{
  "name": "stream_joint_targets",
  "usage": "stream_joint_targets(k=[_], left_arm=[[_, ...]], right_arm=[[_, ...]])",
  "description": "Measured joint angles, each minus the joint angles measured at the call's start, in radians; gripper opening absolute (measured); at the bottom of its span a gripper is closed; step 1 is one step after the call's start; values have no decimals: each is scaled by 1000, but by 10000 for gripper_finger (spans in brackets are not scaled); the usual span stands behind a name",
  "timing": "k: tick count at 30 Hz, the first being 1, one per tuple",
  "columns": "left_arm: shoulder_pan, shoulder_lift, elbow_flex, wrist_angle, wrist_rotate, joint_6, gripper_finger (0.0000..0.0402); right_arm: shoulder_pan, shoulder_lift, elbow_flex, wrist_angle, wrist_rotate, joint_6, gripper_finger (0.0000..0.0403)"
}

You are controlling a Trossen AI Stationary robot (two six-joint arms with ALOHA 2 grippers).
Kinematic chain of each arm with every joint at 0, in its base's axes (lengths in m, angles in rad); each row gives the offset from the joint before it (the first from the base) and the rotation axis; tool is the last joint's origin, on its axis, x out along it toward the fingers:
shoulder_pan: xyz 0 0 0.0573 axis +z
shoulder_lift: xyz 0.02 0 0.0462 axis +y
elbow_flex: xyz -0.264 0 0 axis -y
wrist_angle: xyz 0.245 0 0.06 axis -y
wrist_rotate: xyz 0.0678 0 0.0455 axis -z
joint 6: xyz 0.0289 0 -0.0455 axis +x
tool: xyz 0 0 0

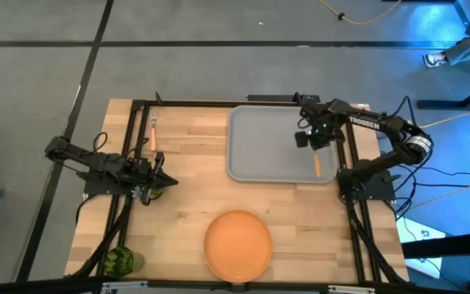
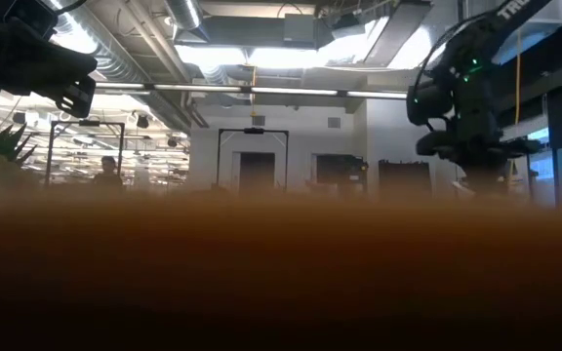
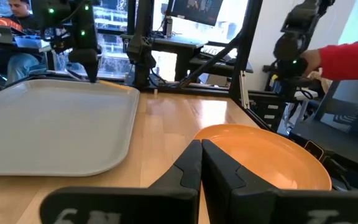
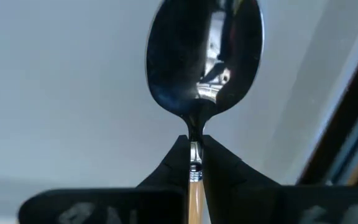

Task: Pick and place plate/cup/fork/spoon on tray
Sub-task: Put the orange spoon on the right of the gray food tray

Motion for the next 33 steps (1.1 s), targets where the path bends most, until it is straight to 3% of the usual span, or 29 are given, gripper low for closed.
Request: stream_joint_targets(k=[14, 24, 33], left_arm=[[0, 0, 0, 0, 0, 0, 0], [0, 0, 0, 0, 0, 0, 0], [0, 0, 0, 0, 0, 0, 0]], right_arm=[[-170, 0, -124, 190, 60, -122, 21], [-206, 0, -124, 218, 59, -175, 23], [-205, 0, -124, 219, 59, -181, 53]])
